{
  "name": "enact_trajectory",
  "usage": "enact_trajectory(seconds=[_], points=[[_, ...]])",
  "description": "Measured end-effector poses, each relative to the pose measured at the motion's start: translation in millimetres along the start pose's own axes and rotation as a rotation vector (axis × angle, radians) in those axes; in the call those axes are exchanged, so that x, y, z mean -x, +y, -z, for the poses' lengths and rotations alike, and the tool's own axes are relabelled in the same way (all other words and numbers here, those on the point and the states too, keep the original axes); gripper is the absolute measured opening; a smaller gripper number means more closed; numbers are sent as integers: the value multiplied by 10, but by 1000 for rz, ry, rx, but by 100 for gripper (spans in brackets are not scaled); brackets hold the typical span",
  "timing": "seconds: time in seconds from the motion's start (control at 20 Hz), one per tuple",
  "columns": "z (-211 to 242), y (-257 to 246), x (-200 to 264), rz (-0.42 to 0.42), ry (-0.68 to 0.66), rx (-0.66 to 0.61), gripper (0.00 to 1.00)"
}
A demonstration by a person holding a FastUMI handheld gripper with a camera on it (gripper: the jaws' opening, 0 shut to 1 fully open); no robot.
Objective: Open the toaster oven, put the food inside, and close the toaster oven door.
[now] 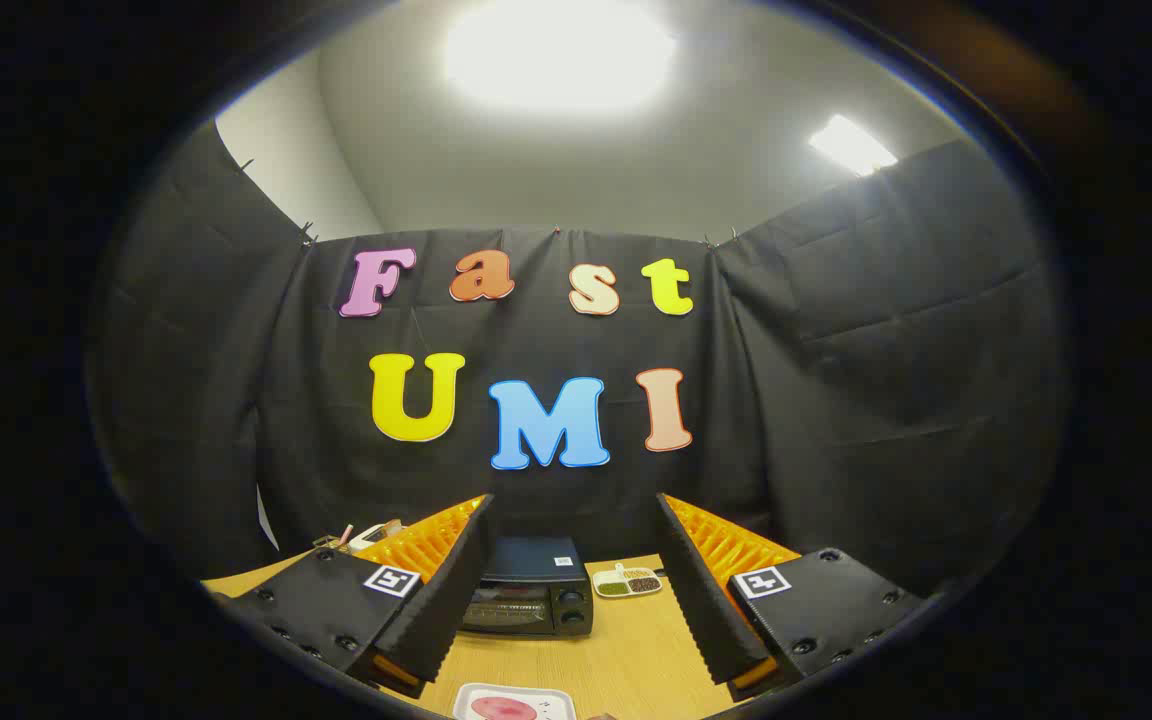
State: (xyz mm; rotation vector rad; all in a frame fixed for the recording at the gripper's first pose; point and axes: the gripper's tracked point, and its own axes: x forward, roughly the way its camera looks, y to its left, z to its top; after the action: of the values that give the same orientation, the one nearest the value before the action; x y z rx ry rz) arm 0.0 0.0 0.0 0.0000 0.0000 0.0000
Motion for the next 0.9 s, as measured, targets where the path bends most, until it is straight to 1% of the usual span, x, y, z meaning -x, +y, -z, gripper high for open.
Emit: enact_trajectory(seconds=[0.6,0.9], points=[[60,-40,-41,-1,15,38,98],[90,11,-177,-7,15,19,98]])
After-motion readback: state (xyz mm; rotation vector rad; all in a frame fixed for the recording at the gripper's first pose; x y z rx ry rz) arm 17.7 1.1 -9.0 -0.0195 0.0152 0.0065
